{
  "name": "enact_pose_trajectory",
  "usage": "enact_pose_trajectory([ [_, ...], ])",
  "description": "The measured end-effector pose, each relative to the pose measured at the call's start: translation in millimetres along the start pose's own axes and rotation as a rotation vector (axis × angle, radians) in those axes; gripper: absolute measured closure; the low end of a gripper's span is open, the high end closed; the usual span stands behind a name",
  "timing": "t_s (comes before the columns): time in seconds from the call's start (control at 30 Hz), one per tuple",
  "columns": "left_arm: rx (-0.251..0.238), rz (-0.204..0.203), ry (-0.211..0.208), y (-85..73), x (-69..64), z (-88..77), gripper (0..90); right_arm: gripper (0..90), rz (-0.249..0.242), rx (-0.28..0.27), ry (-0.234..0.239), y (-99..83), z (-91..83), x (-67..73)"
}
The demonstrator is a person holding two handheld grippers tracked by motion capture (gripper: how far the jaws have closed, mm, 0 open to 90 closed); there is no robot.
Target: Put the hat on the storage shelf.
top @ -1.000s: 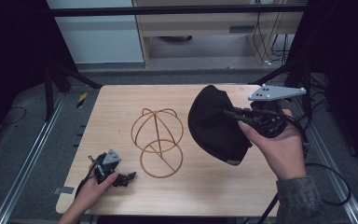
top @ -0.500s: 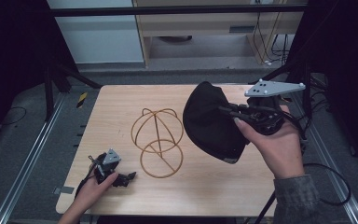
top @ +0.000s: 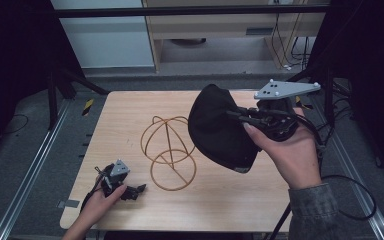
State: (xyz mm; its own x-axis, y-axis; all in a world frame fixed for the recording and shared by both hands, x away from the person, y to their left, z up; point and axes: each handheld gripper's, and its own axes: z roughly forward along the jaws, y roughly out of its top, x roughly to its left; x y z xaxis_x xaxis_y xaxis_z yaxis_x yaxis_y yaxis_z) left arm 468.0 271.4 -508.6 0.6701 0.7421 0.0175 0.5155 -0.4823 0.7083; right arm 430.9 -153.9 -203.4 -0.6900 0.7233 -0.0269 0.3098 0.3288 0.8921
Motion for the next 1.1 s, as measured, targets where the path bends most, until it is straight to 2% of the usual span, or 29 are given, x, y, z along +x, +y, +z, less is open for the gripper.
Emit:
enact_pose_trajectory([
  [0.53,0.0,0.001,-0.001,0.1,0.1,0.2,0.0,78.6,-0.025,0.006,0.021,16.6,7.4,11.8],
  [1.1,0.0,0.001,-0.003,0.4,0.2,0.3,0.0,78.5,-0.07,0.022,0.053,41.8,27.2,30.3],
])
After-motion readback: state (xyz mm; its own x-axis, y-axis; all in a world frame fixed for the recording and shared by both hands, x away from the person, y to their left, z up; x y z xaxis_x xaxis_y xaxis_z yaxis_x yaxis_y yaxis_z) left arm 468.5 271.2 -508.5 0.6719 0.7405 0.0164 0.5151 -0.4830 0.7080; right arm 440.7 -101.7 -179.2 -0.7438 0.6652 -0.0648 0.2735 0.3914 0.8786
